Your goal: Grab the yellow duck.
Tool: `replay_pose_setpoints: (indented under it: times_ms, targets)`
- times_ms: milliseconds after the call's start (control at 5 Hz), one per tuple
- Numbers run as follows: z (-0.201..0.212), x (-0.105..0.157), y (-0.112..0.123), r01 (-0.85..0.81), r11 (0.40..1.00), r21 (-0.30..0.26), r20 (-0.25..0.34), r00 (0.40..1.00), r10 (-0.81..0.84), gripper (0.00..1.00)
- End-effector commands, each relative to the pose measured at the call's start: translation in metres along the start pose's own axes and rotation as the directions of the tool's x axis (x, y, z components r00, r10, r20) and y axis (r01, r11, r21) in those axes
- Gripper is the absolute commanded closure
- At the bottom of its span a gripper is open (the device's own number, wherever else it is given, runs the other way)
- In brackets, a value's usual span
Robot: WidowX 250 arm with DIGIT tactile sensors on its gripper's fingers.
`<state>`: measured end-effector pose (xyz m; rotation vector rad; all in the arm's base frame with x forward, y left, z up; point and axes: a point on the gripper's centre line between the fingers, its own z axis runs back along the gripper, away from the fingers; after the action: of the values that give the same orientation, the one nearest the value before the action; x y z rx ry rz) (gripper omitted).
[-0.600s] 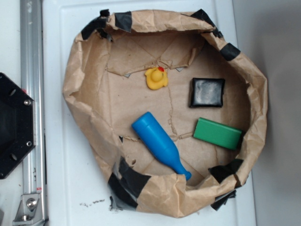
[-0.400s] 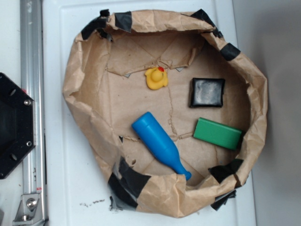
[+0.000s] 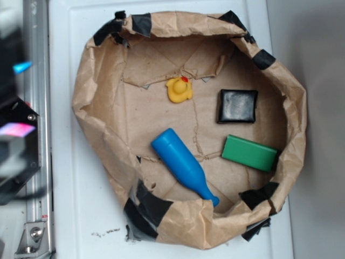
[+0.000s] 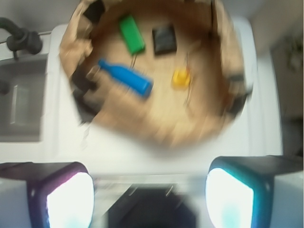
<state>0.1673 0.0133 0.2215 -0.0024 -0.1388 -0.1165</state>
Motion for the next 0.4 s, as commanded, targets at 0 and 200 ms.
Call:
replay_pose_setpoints:
  times_ms: [0, 200]
  targets:
    - [-0.079, 0.075, 0.028, 0.350, 0.935, 0.059, 0.016, 0.936, -0.352, 0.00]
    - [-0.104, 0.092, 0.010, 0.507, 0.859, 0.070, 0.037, 0.859, -0.510, 0.00]
